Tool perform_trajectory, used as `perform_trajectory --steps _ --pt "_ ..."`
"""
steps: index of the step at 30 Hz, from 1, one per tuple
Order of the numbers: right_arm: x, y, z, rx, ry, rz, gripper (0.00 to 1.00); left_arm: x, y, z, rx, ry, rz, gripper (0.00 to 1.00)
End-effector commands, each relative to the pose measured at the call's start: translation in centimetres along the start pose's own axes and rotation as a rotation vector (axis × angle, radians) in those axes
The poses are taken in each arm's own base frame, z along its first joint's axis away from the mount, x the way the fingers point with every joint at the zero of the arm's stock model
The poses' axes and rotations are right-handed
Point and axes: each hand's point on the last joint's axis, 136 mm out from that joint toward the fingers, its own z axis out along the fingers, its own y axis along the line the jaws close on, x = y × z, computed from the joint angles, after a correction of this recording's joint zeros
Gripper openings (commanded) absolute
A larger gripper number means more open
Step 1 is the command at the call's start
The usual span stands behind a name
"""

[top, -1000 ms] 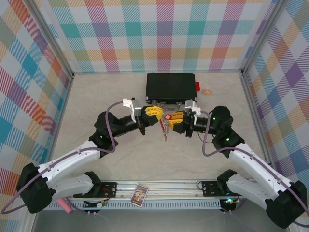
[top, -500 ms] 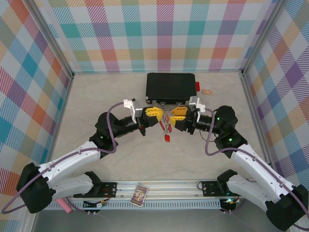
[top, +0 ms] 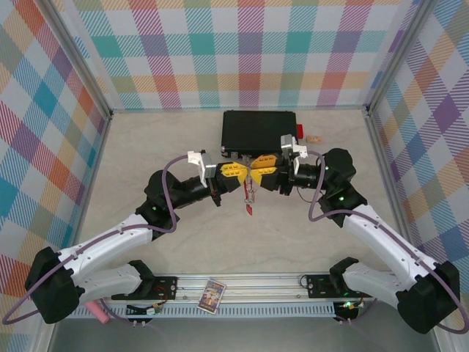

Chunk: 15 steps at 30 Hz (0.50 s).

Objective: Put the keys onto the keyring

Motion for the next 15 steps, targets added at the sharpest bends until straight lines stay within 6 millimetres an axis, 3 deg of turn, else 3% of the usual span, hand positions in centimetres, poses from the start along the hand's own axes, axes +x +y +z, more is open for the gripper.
perform_trajectory --steps 1,15 --pt "-1.44 1.46 0.12 -0.081 -0.014 -0.032 0.28 -1.97 -1.14 -0.27 0.037 -0.058 0.036 0.0" --pt "-1.08 1.77 0.37 -0.132 -0.001 -0.026 0.24 -1.82 -1.4 -0.08 0.06 -0.051 0.022 0.0"
